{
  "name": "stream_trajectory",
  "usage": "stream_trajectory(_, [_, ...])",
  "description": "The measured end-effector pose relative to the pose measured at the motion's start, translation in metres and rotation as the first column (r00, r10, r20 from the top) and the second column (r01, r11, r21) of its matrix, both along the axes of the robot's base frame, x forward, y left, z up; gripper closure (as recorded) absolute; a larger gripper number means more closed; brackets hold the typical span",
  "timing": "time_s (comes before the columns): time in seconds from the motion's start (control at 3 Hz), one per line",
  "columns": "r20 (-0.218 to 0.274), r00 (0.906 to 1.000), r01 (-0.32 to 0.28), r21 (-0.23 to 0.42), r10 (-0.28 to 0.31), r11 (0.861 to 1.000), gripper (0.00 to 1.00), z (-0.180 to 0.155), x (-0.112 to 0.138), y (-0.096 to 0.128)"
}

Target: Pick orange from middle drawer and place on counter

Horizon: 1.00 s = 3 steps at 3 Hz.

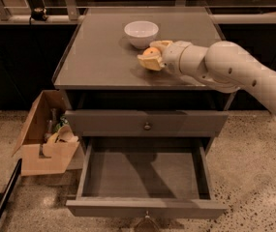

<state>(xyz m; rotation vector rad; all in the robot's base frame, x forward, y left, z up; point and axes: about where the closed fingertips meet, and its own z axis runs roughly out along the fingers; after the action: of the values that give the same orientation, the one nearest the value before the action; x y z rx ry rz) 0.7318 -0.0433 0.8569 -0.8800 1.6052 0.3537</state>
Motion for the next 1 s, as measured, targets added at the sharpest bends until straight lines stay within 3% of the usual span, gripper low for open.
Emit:
stream_trajectory(0.67, [0.0, 1.0, 0.0, 0.0, 0.0, 1.0, 0.04, 0.0, 0.0, 0.0001])
stream_trajectory(1.0, [0.0, 1.0, 0.0, 0.0, 0.0, 1.0, 0.0, 0.0, 0.0, 0.0002])
